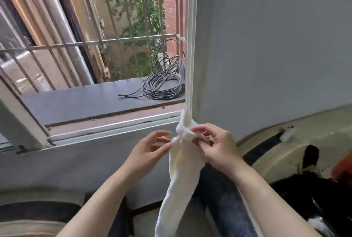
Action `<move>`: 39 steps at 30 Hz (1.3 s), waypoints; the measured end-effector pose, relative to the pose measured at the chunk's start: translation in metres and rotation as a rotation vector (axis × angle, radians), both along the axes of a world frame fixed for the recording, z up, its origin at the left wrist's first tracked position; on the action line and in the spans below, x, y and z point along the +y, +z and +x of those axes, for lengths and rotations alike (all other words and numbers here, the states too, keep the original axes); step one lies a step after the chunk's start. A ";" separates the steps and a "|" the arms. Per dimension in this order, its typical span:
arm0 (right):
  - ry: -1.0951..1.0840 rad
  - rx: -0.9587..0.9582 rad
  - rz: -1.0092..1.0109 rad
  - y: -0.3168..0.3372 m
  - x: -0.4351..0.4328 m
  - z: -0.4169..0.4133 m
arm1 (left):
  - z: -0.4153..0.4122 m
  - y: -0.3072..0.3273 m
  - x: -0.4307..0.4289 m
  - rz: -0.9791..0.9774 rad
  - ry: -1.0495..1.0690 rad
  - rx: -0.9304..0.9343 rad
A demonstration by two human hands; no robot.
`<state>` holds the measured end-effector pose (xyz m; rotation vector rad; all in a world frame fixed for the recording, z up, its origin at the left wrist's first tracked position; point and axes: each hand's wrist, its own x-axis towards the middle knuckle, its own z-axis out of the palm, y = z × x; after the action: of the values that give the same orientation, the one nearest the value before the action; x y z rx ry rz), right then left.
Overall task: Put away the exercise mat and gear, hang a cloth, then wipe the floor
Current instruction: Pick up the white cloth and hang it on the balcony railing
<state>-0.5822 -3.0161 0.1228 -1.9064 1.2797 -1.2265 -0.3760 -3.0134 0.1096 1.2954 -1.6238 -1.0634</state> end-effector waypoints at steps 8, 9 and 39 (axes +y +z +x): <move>0.174 -0.011 -0.156 0.034 -0.180 0.046 | 0.030 0.028 -0.141 -0.098 0.155 0.002; 0.193 -0.003 -0.187 0.039 -0.199 0.052 | 0.035 0.033 -0.155 -0.099 0.175 -0.006; 0.236 -0.302 -0.420 0.245 -0.449 0.255 | 0.244 0.228 -0.383 -0.527 0.183 -0.147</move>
<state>-0.3272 -3.4651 0.3678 -1.9785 0.6561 -1.6710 -0.1315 -3.3959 0.3378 1.1484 -1.7035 -0.3942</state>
